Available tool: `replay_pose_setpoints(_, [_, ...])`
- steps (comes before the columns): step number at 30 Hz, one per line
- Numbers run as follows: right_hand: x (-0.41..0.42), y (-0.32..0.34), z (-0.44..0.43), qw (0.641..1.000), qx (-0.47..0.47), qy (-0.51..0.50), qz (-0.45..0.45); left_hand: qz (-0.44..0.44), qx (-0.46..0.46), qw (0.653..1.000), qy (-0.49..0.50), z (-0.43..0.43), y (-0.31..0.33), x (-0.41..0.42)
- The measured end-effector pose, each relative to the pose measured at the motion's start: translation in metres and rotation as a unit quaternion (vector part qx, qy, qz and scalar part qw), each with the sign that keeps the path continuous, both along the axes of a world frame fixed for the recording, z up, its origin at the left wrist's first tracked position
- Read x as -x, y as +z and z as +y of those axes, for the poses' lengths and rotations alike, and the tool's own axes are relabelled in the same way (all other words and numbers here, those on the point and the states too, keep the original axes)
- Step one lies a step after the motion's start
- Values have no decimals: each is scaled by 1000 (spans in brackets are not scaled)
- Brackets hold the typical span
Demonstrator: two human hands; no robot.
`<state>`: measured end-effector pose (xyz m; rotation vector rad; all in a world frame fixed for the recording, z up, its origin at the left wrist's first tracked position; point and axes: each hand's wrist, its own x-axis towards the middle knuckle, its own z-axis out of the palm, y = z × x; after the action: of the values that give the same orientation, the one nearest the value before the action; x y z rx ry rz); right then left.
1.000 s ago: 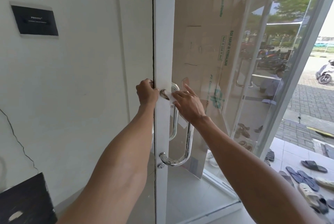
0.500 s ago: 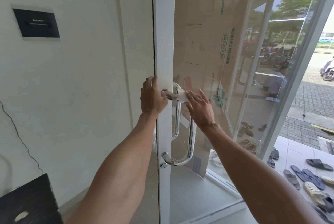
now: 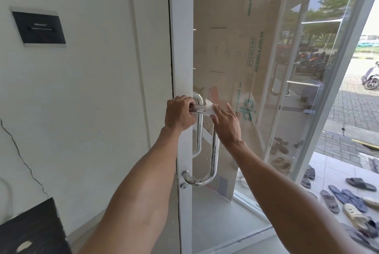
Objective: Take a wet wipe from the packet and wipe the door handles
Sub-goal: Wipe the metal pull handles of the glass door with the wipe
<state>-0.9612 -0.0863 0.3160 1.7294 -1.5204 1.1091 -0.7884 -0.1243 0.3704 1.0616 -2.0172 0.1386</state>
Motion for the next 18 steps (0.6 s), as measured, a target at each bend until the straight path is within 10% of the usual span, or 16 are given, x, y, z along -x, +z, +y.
replay_pose_setpoints(12, [-21, 16, -10, 998, -25, 38, 45, 14, -6, 1000, -14, -6, -2, -1])
replay_pose_setpoints(18, [-21, -7, 6, 982, -43, -42, -181, 13, -11, 1000, -20, -6, 1, -2])
